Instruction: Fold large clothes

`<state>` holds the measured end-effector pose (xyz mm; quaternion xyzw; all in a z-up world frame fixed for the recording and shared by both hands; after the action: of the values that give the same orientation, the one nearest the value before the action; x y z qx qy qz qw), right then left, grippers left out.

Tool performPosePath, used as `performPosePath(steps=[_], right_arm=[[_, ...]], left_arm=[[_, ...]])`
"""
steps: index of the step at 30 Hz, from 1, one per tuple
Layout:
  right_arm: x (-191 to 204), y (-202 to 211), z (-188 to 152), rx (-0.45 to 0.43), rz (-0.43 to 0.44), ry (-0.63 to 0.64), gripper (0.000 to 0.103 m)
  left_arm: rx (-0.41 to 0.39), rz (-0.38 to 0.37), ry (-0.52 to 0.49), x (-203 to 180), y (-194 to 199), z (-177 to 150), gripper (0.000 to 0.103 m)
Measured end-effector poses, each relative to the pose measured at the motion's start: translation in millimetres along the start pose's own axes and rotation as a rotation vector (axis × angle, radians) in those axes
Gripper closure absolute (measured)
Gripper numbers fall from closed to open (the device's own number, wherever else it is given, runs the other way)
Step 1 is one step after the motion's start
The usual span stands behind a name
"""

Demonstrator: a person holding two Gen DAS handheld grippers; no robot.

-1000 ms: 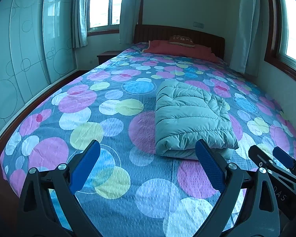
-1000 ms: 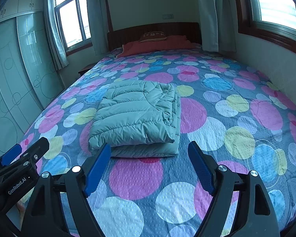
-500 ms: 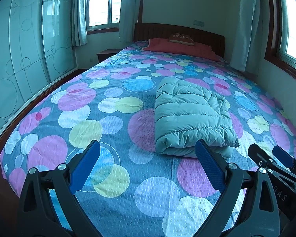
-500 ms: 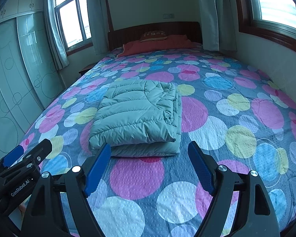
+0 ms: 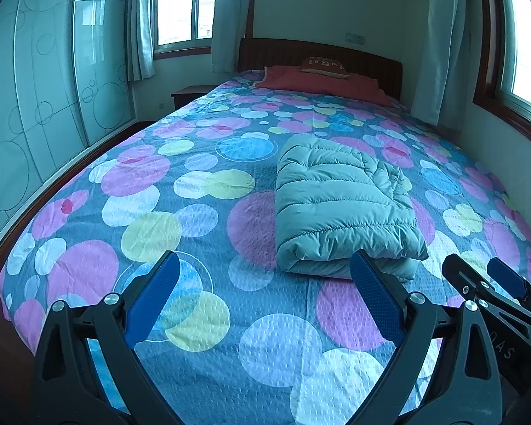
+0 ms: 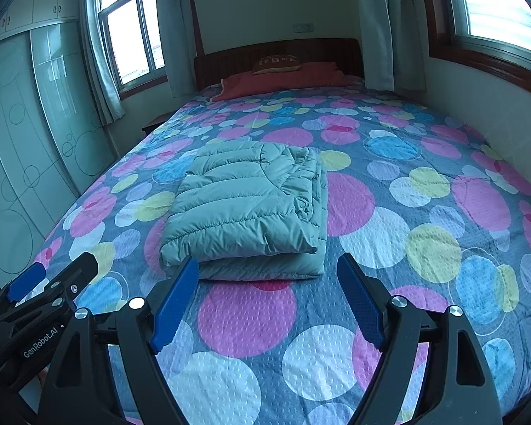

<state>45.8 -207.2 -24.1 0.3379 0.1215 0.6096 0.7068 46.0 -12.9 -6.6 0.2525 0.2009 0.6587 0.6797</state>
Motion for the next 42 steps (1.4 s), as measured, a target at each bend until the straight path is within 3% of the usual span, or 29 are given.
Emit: performPosePath(steps=[37, 42], right_arm=[[-0.8, -0.7, 2.4, -0.008, 0.0, -0.003, 0.024], [-1.2, -3.5, 0.1, -0.001, 0.0, -0.003, 0.024]], left_arm=[[-0.048, -0.006, -0.016, 1.5, 5.8, 8.1, 0.002], [-0.004, 0.005, -0.031, -0.4, -2.5, 6.5, 0.002]])
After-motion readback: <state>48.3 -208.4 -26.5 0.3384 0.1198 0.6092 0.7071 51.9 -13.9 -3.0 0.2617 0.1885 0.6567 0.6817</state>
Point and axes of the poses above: each gripper's, at about its wrist camera, not at the fingertips, and y roughly against the way its jaws point, x to its left, z to its top, the point moved 5 cm from there along -y, roughly the way its jaws point, and after that the axes turned 7 degrees about -y, right-handed, at the moved point
